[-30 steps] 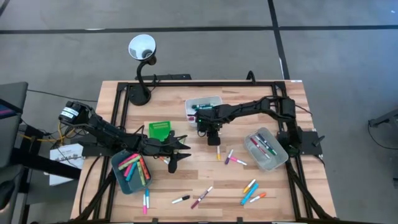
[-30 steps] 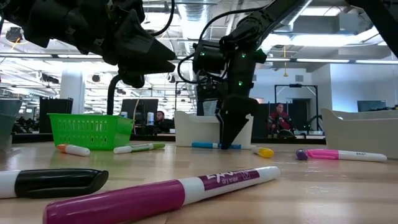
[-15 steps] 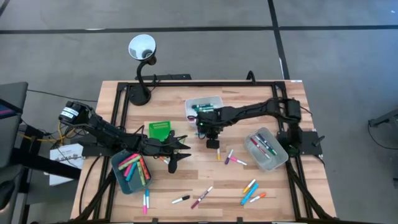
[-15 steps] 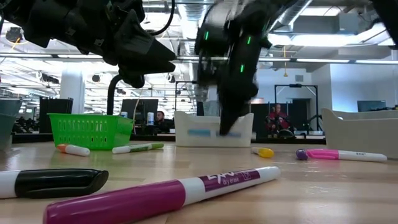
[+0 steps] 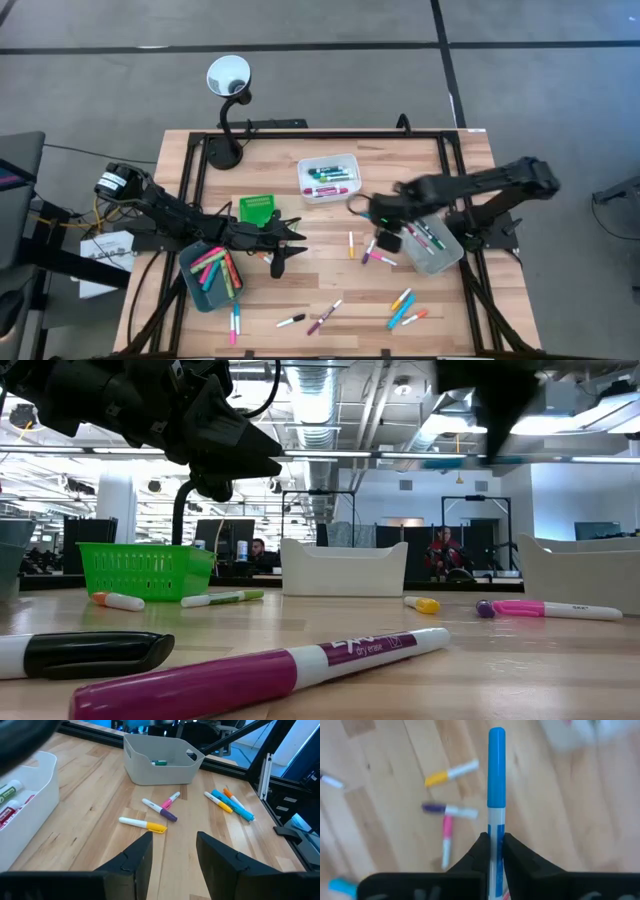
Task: Pick & Place Markers
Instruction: Put the small light blue marker pen into the gray bin, then put the small light green marker pen into the gray bin
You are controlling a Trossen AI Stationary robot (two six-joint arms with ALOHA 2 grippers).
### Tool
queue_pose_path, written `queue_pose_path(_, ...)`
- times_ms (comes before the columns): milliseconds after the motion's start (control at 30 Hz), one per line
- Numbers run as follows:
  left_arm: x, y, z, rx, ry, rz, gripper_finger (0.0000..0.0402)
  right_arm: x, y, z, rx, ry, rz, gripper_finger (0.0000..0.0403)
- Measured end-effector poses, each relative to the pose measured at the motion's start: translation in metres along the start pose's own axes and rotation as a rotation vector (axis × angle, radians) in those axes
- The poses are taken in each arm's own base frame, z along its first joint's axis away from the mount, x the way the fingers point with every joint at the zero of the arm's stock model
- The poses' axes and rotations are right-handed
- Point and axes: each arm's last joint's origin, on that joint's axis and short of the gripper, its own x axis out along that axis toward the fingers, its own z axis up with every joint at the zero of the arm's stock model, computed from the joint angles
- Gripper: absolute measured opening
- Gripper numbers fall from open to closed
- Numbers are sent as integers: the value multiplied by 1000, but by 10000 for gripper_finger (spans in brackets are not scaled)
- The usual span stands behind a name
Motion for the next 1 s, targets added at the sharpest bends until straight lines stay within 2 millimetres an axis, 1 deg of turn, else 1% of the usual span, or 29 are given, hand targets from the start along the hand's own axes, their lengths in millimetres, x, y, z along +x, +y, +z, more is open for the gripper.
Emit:
queue_pose_path(100,0,0,0,0,0,0,147,7,4,-38,125,30,6,13)
queue_pose_path(167,0,0,0,0,0,0,147,16,4,-63,224,65,-4,13)
queue_pose_path(233,0,0,0,0,0,0,147,26,3,-84,311,80,-14,19)
queue_pose_path(300,0,0,0,0,0,0,147,34,2,-98,388,80,-7,30)
queue_pose_path(400,0,0,0,1,0,1,147,47,0,-112,454,69,7,37)
queue_pose_path(533,0,1,0,9,3,4,147,67,-7,-123,495,73,-52,26)
queue_pose_path(600,0,1,-1,8,13,9,147,74,-9,-123,503,81,-68,21)
queue_pose_path(667,0,2,-3,1,31,18,147,79,-10,-122,507,85,-77,25)
queue_pose_path(733,0,3,-6,-13,52,43,148,84,-11,-120,497,94,-90,42)
queue_pose_path(867,0,6,-9,-17,80,101,158,93,-12,-117,501,117,-132,89)
queue_pose_path(1000,-1,8,-11,-8,87,149,172,99,-14,-115,453,143,-163,130)
